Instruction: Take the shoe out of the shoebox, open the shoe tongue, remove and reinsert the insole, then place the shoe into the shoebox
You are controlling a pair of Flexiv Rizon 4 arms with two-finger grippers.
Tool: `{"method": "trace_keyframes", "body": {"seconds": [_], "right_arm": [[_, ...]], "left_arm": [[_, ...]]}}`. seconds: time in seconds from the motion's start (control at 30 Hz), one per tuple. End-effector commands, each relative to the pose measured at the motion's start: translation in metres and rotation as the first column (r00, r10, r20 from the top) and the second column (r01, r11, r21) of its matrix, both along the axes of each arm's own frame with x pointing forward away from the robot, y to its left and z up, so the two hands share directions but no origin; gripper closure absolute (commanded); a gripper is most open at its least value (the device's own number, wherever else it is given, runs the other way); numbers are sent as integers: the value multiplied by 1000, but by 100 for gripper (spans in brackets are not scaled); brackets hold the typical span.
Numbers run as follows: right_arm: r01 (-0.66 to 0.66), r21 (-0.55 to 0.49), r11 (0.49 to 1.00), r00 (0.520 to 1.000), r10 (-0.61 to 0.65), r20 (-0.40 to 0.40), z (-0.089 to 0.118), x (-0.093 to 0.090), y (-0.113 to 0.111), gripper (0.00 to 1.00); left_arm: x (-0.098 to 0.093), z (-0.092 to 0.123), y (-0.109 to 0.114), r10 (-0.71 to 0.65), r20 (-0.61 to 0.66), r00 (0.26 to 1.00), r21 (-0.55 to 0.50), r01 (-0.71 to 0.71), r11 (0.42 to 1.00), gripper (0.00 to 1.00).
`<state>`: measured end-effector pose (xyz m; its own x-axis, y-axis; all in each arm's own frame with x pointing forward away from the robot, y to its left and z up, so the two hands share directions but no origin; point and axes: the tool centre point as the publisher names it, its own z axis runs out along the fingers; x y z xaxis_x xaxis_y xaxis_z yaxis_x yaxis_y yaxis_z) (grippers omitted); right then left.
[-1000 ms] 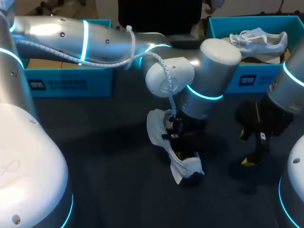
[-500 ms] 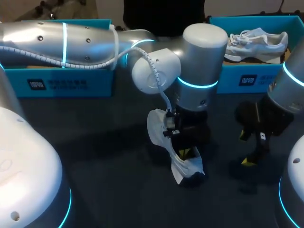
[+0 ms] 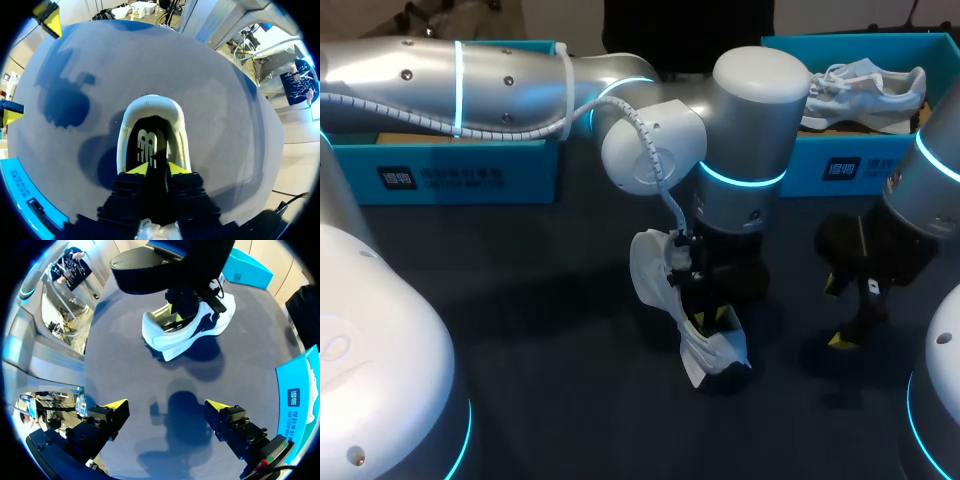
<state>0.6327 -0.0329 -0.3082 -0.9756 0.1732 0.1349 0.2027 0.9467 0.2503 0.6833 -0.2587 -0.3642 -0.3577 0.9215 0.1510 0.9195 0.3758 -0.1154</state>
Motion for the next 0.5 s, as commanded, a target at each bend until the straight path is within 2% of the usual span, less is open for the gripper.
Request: {"method": "trace_keyframes", "body": {"seconds": [0.03,0.5], "right_arm": [[0,-2,1000,1000,0,0,-1,0,1,0],[0,-2,1000,1000,0,0,-1,0,1,0]], "left_arm": [[2,-3,-3,-3,3,1000,16,3,1000,64],[15,-2,8,58,-1,998,30,-58,998,54]]}}
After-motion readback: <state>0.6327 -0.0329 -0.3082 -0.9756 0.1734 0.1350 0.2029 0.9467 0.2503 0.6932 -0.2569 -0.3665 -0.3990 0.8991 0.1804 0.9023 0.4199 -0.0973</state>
